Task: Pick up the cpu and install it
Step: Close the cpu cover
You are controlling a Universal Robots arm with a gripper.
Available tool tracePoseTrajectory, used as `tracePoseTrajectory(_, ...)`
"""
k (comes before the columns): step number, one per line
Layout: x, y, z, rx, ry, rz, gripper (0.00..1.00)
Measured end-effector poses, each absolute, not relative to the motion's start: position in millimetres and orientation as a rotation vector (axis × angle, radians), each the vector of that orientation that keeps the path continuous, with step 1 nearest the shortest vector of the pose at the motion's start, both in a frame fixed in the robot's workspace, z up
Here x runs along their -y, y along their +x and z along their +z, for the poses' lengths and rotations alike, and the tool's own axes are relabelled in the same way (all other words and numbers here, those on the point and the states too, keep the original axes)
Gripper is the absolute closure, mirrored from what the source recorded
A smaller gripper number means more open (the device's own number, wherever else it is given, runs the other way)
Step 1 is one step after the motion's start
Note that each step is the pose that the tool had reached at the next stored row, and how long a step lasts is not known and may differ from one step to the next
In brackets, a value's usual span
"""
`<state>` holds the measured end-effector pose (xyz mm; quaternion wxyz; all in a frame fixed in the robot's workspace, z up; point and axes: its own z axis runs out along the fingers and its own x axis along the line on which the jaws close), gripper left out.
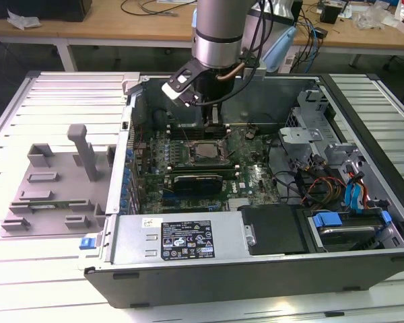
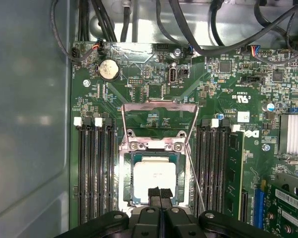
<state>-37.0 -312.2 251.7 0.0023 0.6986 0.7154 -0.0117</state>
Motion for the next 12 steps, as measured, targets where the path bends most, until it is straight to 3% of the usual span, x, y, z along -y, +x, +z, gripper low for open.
tracePoseTrajectory(12, 312, -37, 263, -2.244, 2.192, -0.036, 0.89)
